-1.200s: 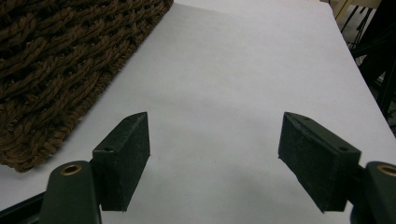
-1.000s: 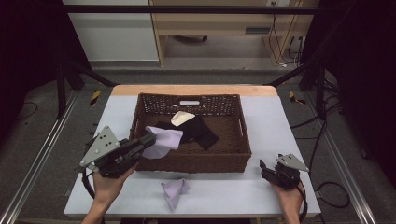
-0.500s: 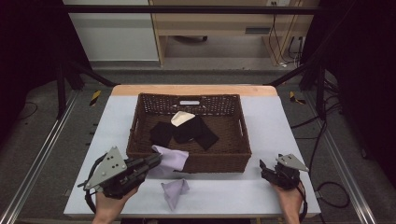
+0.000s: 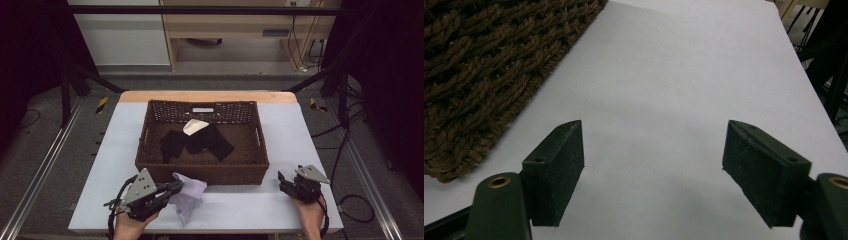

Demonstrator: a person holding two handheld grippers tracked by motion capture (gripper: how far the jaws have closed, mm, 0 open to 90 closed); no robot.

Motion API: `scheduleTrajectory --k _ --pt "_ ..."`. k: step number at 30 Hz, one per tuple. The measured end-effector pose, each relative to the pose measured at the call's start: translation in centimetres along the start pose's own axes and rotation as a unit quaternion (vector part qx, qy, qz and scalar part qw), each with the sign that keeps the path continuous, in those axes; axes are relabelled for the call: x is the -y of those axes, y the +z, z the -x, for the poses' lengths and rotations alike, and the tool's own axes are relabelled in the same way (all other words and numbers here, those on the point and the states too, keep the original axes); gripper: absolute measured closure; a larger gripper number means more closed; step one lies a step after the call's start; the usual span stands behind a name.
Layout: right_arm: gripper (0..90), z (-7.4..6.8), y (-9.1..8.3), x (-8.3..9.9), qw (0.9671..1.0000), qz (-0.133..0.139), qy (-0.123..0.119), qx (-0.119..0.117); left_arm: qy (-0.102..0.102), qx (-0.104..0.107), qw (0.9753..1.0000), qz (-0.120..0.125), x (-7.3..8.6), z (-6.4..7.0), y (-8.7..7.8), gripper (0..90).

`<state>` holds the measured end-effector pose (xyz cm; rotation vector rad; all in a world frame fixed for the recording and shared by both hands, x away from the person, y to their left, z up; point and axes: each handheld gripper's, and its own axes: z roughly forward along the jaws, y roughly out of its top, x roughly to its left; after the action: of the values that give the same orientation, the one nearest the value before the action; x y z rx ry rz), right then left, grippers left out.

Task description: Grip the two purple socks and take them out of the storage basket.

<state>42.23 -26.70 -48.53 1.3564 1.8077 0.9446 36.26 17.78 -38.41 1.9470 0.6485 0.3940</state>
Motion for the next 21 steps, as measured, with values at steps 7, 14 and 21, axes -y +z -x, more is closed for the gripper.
scheduleTrajectory --k 7,14,21 --pt "24.8 0.0 0.0 0.0 1.0000 -0.001 0.000 0.000 -0.011 -0.001 0.9991 -0.041 1.9 -0.1 2.0 86.8" --pt "24.6 0.0 0.1 0.0 1.0000 -0.007 0.001 0.002 -0.014 0.001 0.9963 -0.085 3.4 -0.4 4.3 86.5" --pt "24.4 -0.1 0.1 0.0 1.0000 -0.009 -0.001 0.003 -0.011 -0.013 0.9950 -0.099 4.2 -0.5 5.2 81.6"
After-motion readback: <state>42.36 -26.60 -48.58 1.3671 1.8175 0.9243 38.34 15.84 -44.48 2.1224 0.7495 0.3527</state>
